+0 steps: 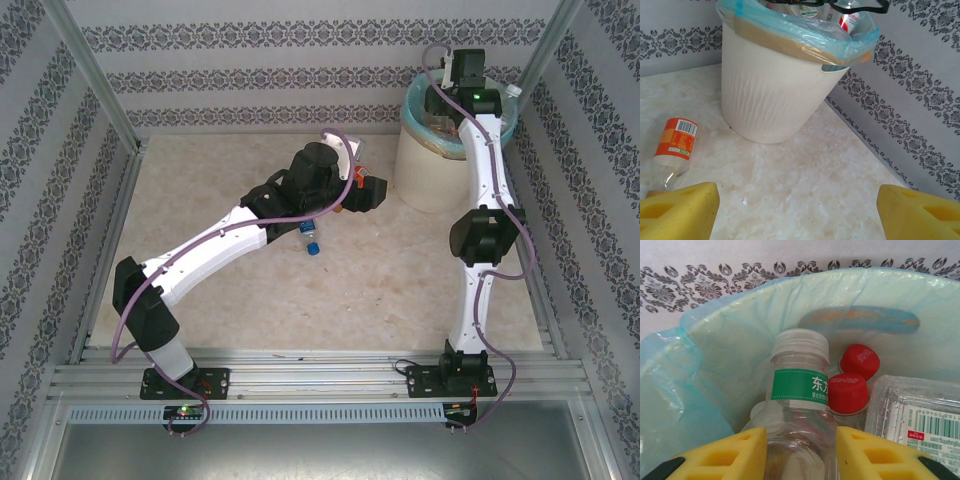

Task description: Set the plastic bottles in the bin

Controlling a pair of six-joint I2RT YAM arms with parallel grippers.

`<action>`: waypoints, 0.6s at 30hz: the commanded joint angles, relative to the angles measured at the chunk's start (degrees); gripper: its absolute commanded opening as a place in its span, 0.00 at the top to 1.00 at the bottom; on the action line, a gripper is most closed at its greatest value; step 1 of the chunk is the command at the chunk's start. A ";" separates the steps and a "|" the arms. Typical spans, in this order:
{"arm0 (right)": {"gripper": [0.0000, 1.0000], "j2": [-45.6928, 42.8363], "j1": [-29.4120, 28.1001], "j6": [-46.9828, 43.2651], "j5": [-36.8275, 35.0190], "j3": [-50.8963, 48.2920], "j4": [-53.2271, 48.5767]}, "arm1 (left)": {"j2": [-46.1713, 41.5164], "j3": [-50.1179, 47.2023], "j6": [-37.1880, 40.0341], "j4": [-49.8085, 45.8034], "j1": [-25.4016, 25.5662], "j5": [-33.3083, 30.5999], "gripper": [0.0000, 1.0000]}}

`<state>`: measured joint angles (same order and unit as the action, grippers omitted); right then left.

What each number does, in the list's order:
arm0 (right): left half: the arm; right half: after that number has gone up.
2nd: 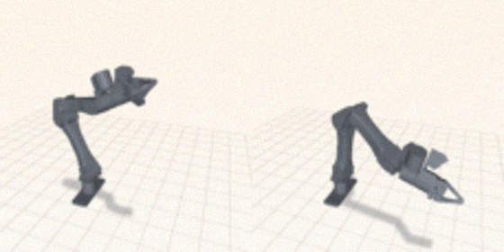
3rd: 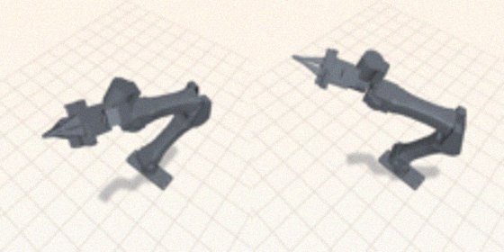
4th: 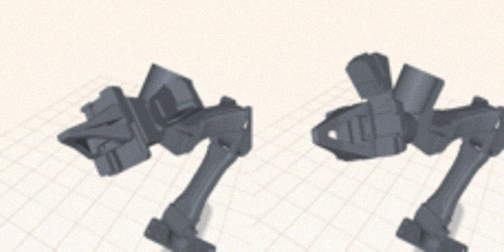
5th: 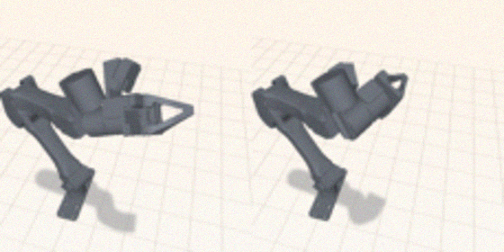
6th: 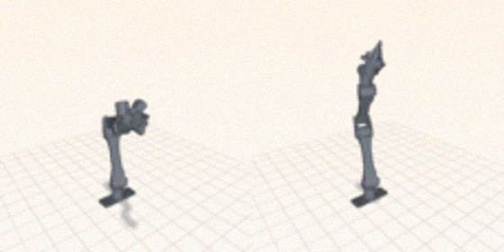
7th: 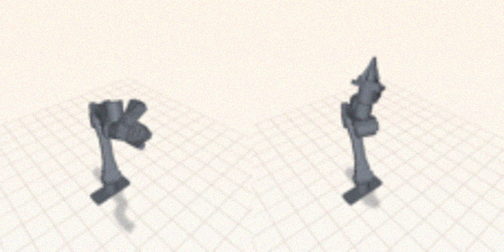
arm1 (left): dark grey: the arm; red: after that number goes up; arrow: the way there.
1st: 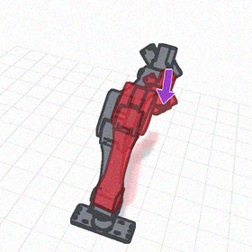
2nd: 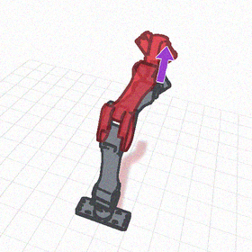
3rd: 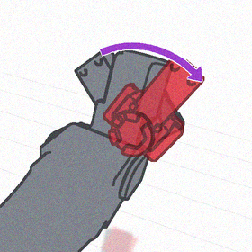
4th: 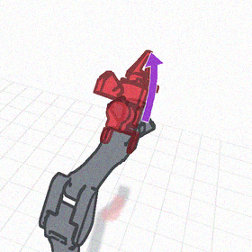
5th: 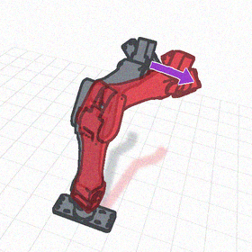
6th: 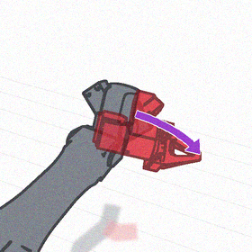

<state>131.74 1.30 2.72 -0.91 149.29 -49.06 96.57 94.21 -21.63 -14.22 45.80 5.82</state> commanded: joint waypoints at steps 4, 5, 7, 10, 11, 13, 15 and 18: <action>0.58 -3.05 0.37 2.83 4.34 1.96 -4.40 | -2.00 0.37 0.16 0.77 0.69 -1.03 0.17; 0.57 -4.26 0.37 3.27 4.67 3.06 -4.39 | -2.24 0.28 0.10 0.77 0.69 -1.07 0.17; 0.53 -6.82 0.20 4.09 4.96 4.62 -4.03 | -3.04 -0.41 0.11 1.01 0.69 -1.62 0.17; 0.46 -12.32 -0.46 4.75 5.12 4.67 -3.31 | -5.19 -2.66 0.53 1.48 0.71 -2.76 0.17; 0.44 -14.53 -0.88 4.75 5.04 3.74 -2.94 | -6.24 -3.78 0.70 1.81 0.69 -3.63 0.17; 0.42 -18.49 -1.21 4.77 3.90 0.26 -1.61 | -8.26 -6.06 1.01 2.42 0.69 -5.06 0.16; 0.42 -22.71 -0.88 4.91 1.97 -4.83 -0.11 | -10.25 -8.12 1.00 2.75 0.69 -6.05 0.16; 0.46 -29.18 0.50 5.91 1.07 -14.03 0.99 | -13.42 -11.29 0.82 2.79 0.70 -6.63 0.16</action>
<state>106.04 0.99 6.83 2.11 140.68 -49.19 86.35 84.77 -21.56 -13.61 45.80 1.28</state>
